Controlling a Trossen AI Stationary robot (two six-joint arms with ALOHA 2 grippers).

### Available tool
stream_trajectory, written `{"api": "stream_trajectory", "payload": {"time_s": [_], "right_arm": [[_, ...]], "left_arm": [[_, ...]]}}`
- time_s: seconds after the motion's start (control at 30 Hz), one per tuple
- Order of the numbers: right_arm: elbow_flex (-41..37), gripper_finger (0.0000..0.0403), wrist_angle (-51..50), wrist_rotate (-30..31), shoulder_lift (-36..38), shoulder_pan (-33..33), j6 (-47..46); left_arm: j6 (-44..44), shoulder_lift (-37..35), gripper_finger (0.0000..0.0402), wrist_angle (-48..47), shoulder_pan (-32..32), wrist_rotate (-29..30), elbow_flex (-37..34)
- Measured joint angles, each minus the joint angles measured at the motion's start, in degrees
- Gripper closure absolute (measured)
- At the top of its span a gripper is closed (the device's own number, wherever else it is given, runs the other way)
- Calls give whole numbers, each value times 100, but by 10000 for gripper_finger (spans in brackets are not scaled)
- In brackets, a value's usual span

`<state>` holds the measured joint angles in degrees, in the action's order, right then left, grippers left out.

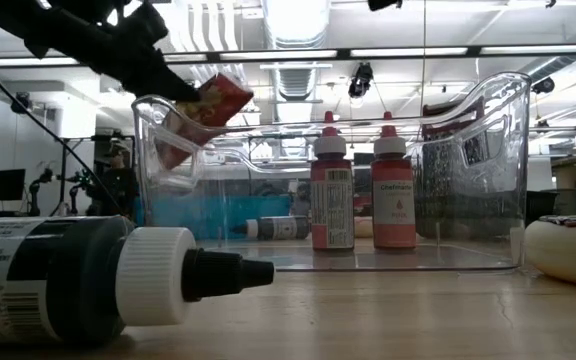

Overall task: Pick & Place Food Item
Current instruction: Put the popcorn bag into the blue bin

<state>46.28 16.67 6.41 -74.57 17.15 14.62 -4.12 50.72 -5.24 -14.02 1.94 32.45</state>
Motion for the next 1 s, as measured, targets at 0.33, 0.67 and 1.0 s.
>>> {"api": "stream_trajectory", "payload": {"time_s": [0.33, 0.67, 1.0], "right_arm": [[-876, 184, 635, -36, 798, -199, 64], [-1010, 184, 622, -36, 881, -195, 108], [-1010, 184, 491, -36, 873, -195, 147]], "left_arm": [[-523, 262, 401, 698, -222, 947, 0], [-986, 1204, 401, 1834, -1042, 1007, 15], [-1429, 2254, 401, 1560, -1690, 988, 588]]}}
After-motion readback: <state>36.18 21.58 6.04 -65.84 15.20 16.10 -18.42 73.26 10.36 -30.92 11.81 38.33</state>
